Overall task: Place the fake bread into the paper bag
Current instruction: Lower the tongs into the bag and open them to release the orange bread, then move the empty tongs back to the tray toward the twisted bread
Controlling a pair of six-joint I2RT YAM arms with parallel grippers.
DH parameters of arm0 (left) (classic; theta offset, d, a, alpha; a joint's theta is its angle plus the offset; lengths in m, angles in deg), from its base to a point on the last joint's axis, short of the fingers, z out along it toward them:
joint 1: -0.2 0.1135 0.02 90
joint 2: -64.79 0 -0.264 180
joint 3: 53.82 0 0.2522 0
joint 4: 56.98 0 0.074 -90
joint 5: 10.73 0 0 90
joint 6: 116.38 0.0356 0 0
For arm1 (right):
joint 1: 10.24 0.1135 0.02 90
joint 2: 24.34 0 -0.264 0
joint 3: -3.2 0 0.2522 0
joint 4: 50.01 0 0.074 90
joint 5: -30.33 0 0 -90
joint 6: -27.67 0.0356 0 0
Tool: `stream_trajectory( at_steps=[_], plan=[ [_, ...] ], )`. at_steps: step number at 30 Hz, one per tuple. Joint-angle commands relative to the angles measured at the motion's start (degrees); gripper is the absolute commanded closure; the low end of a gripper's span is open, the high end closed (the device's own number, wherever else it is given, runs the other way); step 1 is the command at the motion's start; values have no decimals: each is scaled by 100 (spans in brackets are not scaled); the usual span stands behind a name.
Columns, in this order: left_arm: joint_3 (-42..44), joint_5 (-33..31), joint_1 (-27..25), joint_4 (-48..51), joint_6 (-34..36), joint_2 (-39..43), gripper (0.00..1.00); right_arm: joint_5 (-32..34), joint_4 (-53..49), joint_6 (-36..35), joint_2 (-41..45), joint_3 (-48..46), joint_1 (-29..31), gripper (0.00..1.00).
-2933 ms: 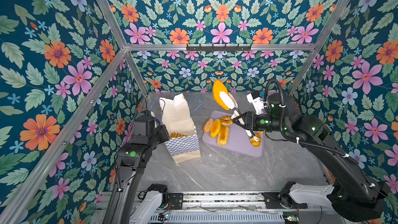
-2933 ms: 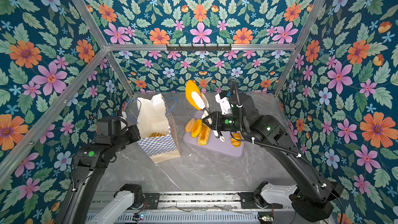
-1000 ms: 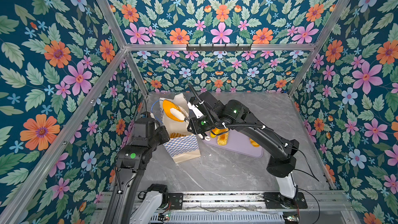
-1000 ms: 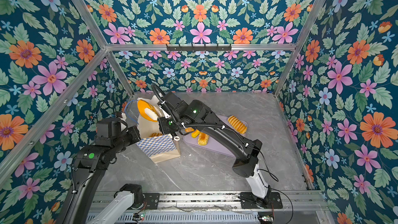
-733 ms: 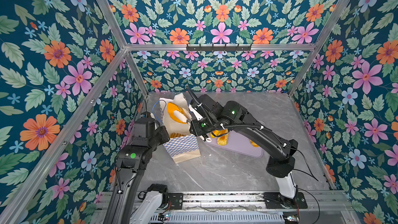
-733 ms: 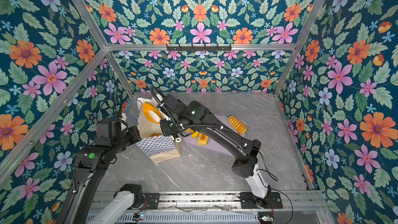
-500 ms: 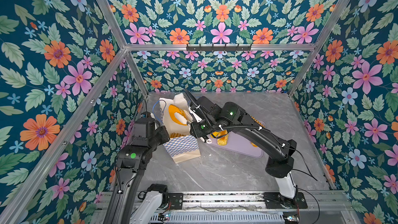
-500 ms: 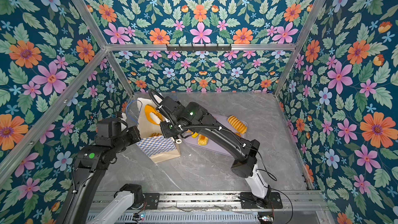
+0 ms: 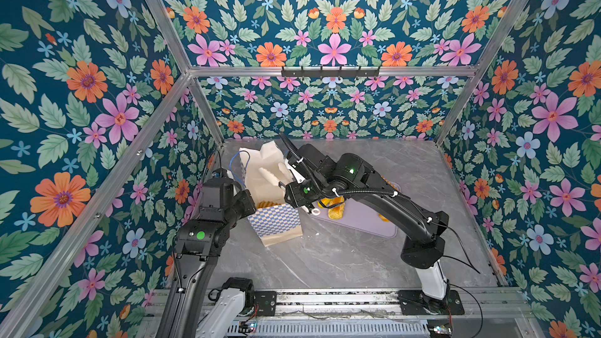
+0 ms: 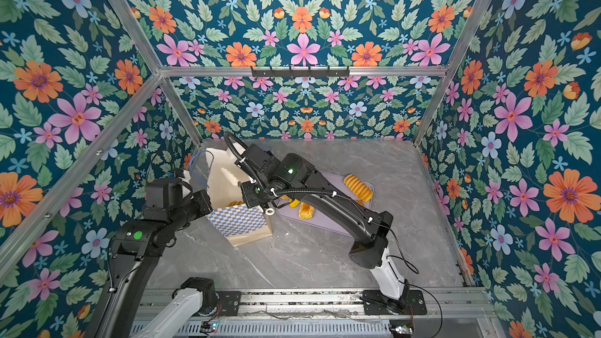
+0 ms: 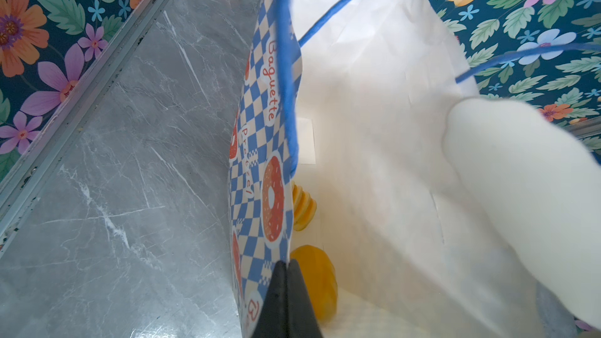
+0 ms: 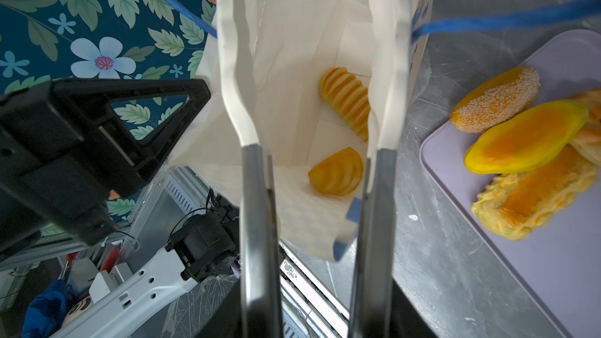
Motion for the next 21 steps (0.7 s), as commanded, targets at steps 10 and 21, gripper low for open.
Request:
stream_trajectory(
  at_steps=[10,21],
  plan=[
    [-19,-7,-5,35,0,-1,97,134,55,-78,419,183,5,53],
    [-39,14,3,35,0,-10,97,707,158,-259,1134,-202,5,55]
  ],
)
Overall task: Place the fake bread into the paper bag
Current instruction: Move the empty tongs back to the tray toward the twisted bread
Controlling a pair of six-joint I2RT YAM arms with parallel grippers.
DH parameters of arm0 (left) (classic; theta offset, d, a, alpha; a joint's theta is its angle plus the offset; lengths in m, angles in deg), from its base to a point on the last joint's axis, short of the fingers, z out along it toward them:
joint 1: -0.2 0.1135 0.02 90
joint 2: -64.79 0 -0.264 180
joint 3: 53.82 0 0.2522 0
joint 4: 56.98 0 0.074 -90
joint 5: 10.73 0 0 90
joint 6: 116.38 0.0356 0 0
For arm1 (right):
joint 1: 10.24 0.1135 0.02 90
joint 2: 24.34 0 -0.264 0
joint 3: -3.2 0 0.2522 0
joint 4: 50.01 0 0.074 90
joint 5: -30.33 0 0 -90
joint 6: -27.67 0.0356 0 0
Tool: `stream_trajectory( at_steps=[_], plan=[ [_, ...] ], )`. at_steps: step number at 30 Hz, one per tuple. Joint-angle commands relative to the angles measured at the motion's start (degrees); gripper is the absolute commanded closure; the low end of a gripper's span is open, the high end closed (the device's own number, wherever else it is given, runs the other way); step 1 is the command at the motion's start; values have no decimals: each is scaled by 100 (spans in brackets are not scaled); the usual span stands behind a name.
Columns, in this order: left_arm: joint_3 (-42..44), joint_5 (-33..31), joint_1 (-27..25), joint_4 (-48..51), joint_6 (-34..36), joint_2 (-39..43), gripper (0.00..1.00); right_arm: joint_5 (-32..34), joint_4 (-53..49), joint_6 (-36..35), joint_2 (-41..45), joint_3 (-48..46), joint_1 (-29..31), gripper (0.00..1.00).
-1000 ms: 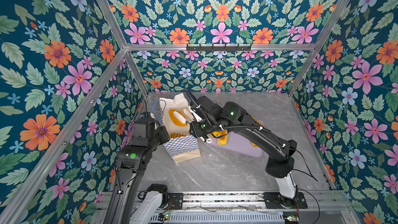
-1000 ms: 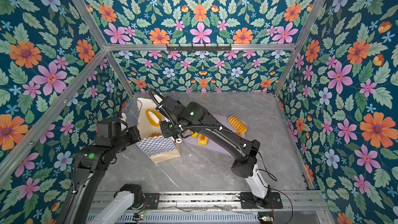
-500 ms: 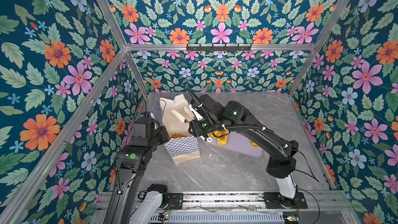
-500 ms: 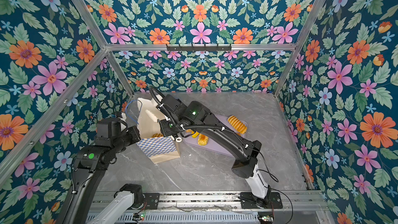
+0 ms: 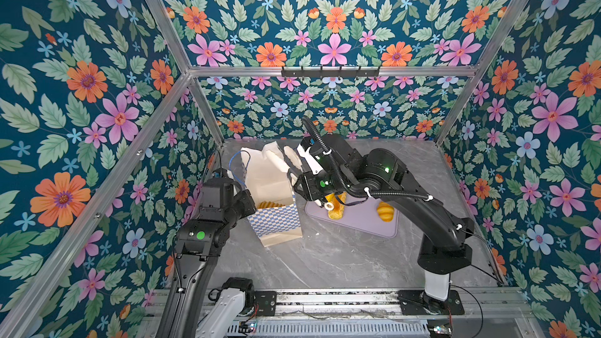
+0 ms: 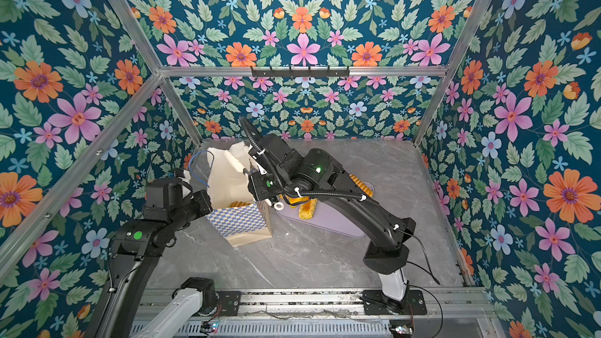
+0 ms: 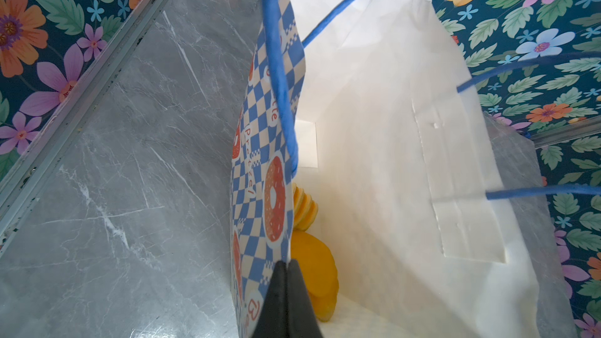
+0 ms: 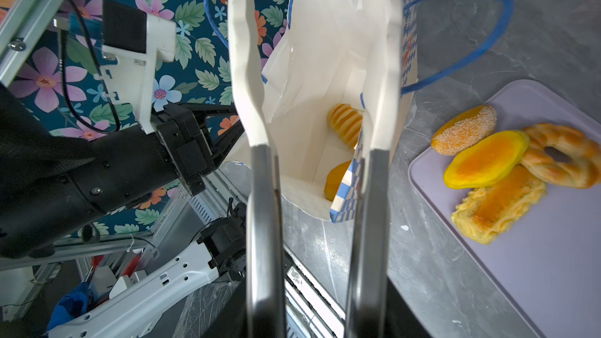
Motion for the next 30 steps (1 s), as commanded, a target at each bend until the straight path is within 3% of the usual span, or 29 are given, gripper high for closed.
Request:
stream_trajectory(
  at_steps=[1,6,12,17,22,30],
  plan=[
    [-40,9,1,34,2,-8,97,454,170,-164,275,-215,5,55],
    [-48,17,-1,52,0,-1,97,788,286,-234,717,-635,-76,55],
    [-87,35,-2,60,0,-17,97,640,645,-116,1475,-1622,-459,55],
    [-108,41,5,86,0,-8,97,187,1259,135,2335,-2962,-1045,55],
    [-119,44,0,101,9,-8,97,-579,1837,522,3092,-4430,-2006,54],
    [-116,67,0,80,2,-41,97,-1803,2636,988,3809,-6357,-3296,55]
  ],
)
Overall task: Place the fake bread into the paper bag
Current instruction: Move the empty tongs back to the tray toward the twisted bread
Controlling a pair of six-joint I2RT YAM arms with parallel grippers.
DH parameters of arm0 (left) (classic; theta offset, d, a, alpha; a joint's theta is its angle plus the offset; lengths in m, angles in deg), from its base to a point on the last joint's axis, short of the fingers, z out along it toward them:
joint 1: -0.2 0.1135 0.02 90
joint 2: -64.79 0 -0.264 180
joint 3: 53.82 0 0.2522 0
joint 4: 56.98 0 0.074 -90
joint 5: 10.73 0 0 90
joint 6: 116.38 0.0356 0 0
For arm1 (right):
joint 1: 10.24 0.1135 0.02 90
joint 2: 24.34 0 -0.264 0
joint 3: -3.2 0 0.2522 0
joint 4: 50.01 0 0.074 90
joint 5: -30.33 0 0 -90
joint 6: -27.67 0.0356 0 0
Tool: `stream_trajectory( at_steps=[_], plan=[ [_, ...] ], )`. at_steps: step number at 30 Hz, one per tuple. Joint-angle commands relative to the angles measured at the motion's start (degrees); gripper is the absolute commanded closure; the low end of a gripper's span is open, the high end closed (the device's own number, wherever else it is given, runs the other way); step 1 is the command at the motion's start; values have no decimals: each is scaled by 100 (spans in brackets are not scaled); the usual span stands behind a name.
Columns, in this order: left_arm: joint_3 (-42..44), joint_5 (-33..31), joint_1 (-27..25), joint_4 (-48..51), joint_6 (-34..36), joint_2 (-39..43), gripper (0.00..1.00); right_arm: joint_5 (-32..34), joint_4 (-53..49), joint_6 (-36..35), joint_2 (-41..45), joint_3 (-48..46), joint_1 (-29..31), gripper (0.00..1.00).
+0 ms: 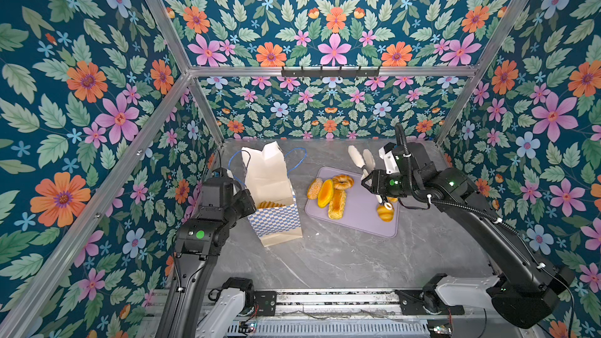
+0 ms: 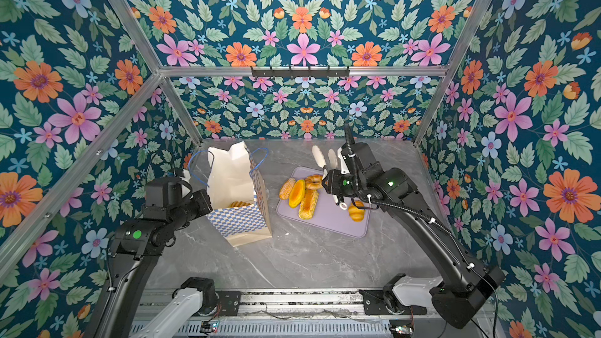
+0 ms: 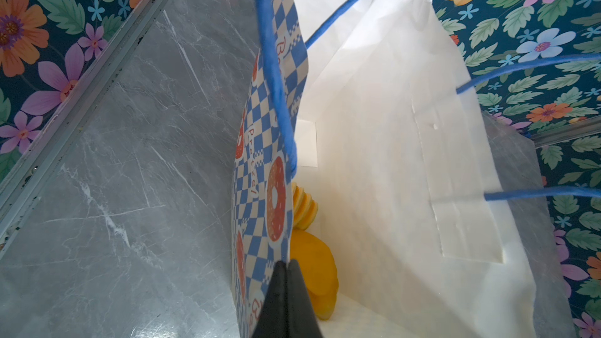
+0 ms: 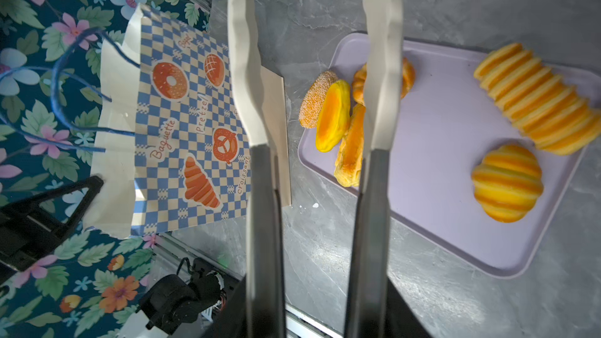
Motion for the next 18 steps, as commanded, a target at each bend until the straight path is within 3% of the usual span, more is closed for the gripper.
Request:
stream_trajectory(
  at_steps=[1,10,18],
  plan=[
    [-38,34,2,13,0,1,97,-798,755,351,152,-548,-370,55],
    [-21,24,-2,0,0,-8,97,-1528,1482,617,97,-1650,-1011,54],
    [19,22,7,3,0,9,97,-1916,2123,830,-344,-2152,-1190,54]
  ],
)
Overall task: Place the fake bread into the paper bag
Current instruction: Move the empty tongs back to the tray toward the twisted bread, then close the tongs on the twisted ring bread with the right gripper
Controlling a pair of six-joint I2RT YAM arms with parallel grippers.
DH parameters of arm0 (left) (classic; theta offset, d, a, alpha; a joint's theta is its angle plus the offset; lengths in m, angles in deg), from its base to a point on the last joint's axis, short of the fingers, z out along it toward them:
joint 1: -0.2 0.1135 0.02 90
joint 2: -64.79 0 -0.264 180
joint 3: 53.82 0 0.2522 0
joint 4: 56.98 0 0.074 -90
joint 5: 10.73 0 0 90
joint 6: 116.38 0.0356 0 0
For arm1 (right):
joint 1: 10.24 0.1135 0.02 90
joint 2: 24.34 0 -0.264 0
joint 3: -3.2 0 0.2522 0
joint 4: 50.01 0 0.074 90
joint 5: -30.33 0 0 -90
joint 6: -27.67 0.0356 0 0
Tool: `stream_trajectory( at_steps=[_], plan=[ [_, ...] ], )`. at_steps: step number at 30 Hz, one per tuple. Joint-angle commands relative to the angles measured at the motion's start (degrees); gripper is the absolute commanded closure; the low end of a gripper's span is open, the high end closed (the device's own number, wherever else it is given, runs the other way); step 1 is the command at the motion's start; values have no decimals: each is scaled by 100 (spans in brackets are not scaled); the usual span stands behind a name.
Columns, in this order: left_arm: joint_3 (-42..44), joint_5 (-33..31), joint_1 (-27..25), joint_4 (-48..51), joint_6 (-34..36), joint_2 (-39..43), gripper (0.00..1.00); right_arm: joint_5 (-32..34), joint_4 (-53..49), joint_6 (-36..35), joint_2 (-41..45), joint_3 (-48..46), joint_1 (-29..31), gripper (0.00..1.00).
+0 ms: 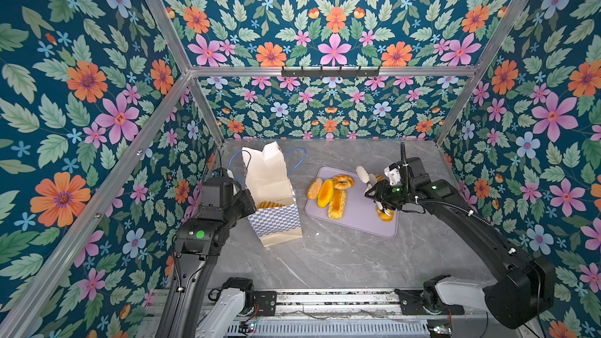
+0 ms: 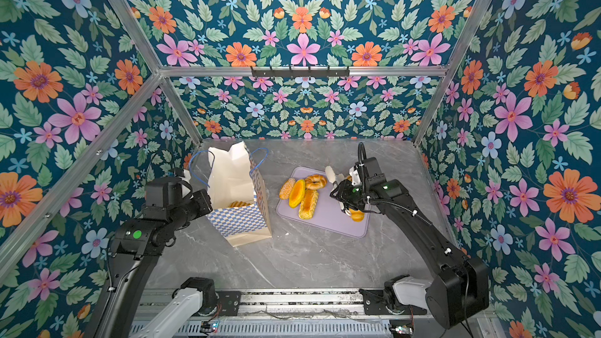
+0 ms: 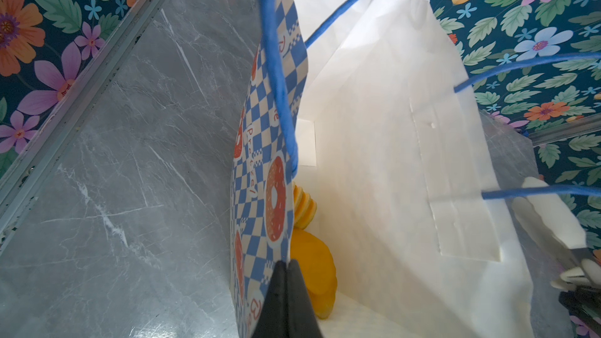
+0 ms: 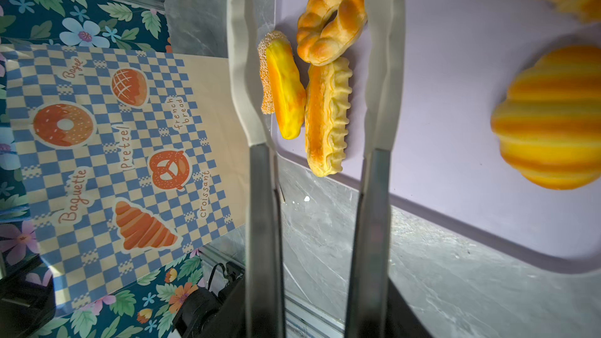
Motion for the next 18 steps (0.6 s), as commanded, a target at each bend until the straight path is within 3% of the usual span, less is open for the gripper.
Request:
stream_trajectory(
  at_steps=[1,18],
  plan=[
    [35,13,0,0,0,7,97,-312,640,203,-167,-123,-42,54],
    [115,31,-1,-51,-20,21,97,-528,1625,687,-1174,-317,-57,50]
  ],
)
